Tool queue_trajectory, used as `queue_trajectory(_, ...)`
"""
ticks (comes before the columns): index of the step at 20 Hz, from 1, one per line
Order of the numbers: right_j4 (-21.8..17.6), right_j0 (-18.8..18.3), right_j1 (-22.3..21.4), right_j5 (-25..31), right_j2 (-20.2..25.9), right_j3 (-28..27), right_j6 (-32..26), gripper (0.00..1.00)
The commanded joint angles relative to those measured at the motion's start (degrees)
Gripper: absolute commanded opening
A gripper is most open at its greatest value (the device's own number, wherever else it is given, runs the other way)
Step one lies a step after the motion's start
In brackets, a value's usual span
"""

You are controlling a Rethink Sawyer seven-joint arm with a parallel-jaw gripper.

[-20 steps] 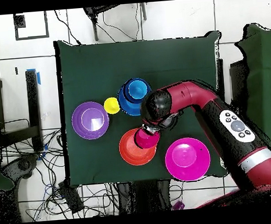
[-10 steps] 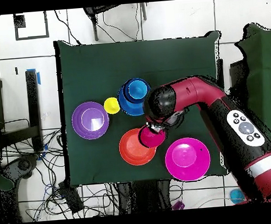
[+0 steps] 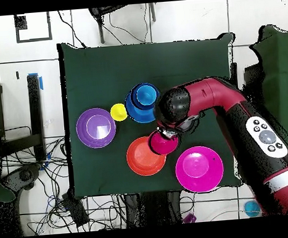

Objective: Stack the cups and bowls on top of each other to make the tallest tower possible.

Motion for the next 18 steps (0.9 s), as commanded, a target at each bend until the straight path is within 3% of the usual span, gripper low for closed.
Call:
queue_trajectory(1, 1.1, 3.0, 0.4, 4.4, 1.5, -4.1, -13.0, 0.0)
queue_trajectory(8, 2.6, 5.0, 2.9, 2.8, 1.3, -8.4, -11.2, 0.0)
queue_trajectory(18, 3.6, 6.0, 0.8, 5.6, 0.5, -10.2, -13.1, 0.0)
